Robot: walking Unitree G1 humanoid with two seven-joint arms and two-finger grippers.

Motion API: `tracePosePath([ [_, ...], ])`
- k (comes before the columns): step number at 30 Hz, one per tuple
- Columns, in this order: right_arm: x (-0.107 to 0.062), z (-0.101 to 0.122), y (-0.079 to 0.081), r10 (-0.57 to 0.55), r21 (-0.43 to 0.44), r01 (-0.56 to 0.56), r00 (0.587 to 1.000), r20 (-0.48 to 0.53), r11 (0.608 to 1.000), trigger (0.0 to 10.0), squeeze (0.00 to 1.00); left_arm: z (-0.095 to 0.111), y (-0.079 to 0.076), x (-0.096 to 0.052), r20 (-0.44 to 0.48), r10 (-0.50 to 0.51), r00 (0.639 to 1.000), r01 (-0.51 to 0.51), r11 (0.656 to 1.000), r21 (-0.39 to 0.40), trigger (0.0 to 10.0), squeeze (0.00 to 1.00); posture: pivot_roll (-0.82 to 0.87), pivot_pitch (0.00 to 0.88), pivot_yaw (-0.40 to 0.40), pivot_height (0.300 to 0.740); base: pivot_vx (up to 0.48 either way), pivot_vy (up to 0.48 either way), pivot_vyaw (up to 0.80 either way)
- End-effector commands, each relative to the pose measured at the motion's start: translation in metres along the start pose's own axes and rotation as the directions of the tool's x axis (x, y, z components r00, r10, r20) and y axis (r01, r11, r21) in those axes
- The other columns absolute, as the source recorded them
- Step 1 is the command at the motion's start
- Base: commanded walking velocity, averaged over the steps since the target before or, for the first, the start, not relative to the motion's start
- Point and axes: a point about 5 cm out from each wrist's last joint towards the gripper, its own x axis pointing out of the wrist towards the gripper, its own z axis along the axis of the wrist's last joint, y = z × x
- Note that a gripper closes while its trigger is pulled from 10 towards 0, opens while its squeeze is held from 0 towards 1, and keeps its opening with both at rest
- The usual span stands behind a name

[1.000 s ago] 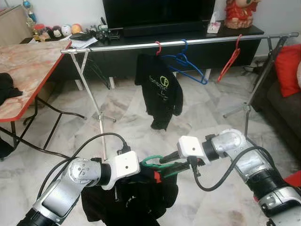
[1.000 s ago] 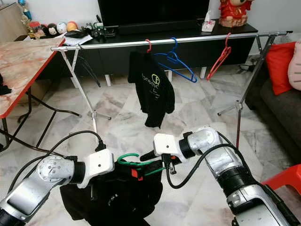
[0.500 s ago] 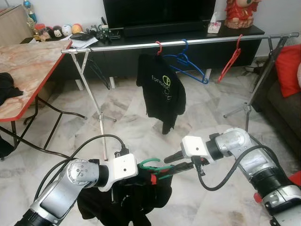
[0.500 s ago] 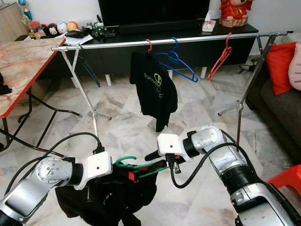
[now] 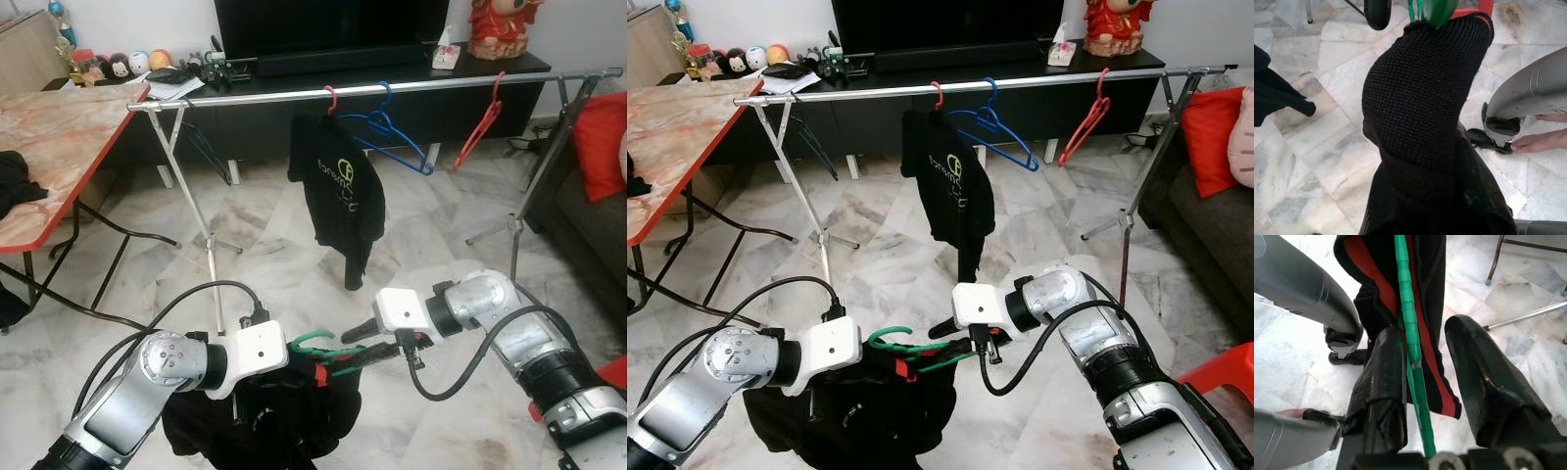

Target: Hang hanger

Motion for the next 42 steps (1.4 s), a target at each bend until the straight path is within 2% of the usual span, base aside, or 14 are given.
tracePosePath([
  [1,0.0038,0.0013,0.0005,0.001,-0.001,-0.001,1.000,0.009,1.000,10.0,1.00,0.0034,0.0023,-0.0015,0.006,0.009,1.000,-0.009,1.000,0.022,10.0,0.00,-0.08,0.028,0.065,0.740,0.000,0.000,0.00],
  [2,0.0039,0.0008,0.0008,0.004,-0.002,-0.003,1.000,0.006,1.000,10.0,0.51,0.0036,0.0023,-0.0014,0.007,0.008,1.000,-0.009,1.000,0.023,10.0,0.00,-0.08,0.028,0.064,0.740,0.000,0.000,0.00],
  [3,0.0040,0.0005,0.0010,0.005,-0.002,-0.005,1.000,0.004,1.000,10.0,0.51,0.0037,0.0023,-0.0014,0.007,0.008,1.000,-0.009,1.000,0.023,10.0,0.00,-0.08,0.028,0.064,0.740,0.000,0.000,0.00],
  [4,0.0042,0.0001,0.0012,0.007,-0.003,-0.007,1.000,0.002,1.000,10.0,0.04,0.0038,0.0024,-0.0014,0.008,0.009,1.000,-0.009,1.000,0.022,10.0,0.00,-0.08,0.028,0.064,0.740,0.000,0.000,0.00],
  [5,0.0043,-0.0001,0.0012,0.007,-0.002,-0.007,1.000,0.001,1.000,10.0,0.00,0.0038,0.0025,-0.0015,0.008,0.010,1.000,-0.010,1.000,0.023,10.0,0.00,-0.08,0.028,0.064,0.740,0.000,0.000,0.00],
  [14,0.0063,-0.0029,0.0034,0.019,0.000,-0.019,1.000,-0.010,1.000,10.0,0.00,0.0047,0.0026,-0.0014,0.012,0.010,1.000,-0.011,1.000,0.022,10.0,0.00,-0.08,0.028,0.064,0.740,0.000,0.000,0.00],
  [15,0.0068,-0.0035,0.0041,0.023,0.001,-0.023,1.000,-0.012,1.000,9.3,0.00,0.0047,0.0026,-0.0014,0.013,0.010,1.000,-0.010,1.000,0.022,10.0,0.00,-0.08,0.028,0.064,0.740,0.000,0.000,0.00],
  [20,0.0074,-0.0045,0.0049,0.029,0.003,-0.029,0.999,-0.016,1.000,9.3,0.00,0.0047,0.0025,-0.0013,0.013,0.009,1.000,-0.010,1.000,0.022,10.0,0.00,-0.08,0.028,0.064,0.740,0.000,0.000,0.00],
  [21,0.0091,-0.0032,0.0058,0.038,0.006,-0.038,0.999,-0.003,0.999,0.0,0.00,0.0055,0.0024,-0.0002,0.016,0.008,1.000,-0.008,1.000,0.022,10.0,0.00,-0.08,0.029,0.064,0.740,0.000,0.000,0.00],
  [42,0.0101,-0.0034,0.0064,0.048,0.004,-0.048,0.999,-0.004,0.999,0.0,0.00,0.0037,0.0015,-0.0006,0.009,0.007,1.000,-0.007,1.000,0.021,10.0,0.00,-0.08,0.028,0.063,0.740,0.000,0.000,0.00],
])
